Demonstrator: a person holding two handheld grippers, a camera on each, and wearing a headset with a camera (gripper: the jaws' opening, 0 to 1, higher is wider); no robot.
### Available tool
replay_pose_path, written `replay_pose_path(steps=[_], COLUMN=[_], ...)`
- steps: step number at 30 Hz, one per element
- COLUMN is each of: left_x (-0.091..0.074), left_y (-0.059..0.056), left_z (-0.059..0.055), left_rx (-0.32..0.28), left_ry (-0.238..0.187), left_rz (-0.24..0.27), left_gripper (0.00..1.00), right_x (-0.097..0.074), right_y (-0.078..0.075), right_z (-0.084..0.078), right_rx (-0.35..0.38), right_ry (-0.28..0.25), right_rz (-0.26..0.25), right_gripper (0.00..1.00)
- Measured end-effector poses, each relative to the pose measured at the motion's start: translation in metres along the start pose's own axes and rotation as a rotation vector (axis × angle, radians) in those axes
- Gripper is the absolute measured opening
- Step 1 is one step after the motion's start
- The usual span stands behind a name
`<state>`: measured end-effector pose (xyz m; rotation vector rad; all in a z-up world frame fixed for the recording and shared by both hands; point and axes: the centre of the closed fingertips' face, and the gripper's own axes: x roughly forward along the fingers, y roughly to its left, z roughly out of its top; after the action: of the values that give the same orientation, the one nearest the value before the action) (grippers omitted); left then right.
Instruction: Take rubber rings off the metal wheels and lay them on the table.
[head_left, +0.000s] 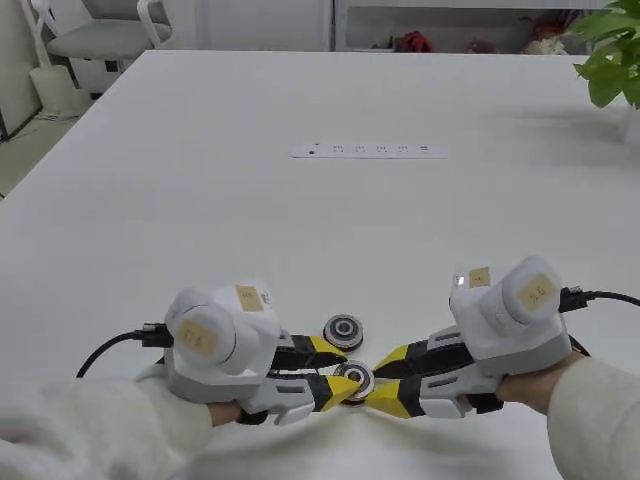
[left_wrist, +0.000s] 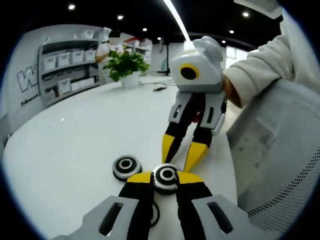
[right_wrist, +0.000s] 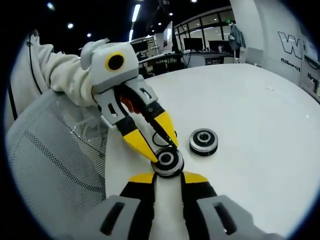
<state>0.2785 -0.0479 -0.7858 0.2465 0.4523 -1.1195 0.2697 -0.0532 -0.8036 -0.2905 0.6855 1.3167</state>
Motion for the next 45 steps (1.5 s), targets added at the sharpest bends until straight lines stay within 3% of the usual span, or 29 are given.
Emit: replay_pose_path(steps=[12,40,42,43,45], left_x=[0.004,-0.006,-0.007,-0.007,-0.007], left_y=[-0.004,0.003,0.003,0.003,0.003], left_z=[-0.004,-0.004,-0.004,-0.004,-0.004], left_rx=[0.009,0.0,0.0,0.001,0.004], left_ry=[-0.001,-0.007,-0.01,-0.009,-0.011], left_rz=[-0.01,-0.003,-0.005,-0.004,-0.004], left_gripper=[0.14,0.14,0.14,0.14,0.14], right_x=[0.0,0.005,0.006,0.007,0.007], right_y=[0.0,0.002,-0.005,-0.001,-0.001], right_z=[-0.003,0.003,0.006,0.004,0.004], right_rx=[-0.022,-0.026,-0.045,-0.033,-0.036], right_ry=[0.01,0.016,0.003,0.021,0.02], right_rz=[-0.002,-0.001,-0.036,-0.015,-0.021], right_gripper=[0.12,0.0,0.0,0.0,0.0])
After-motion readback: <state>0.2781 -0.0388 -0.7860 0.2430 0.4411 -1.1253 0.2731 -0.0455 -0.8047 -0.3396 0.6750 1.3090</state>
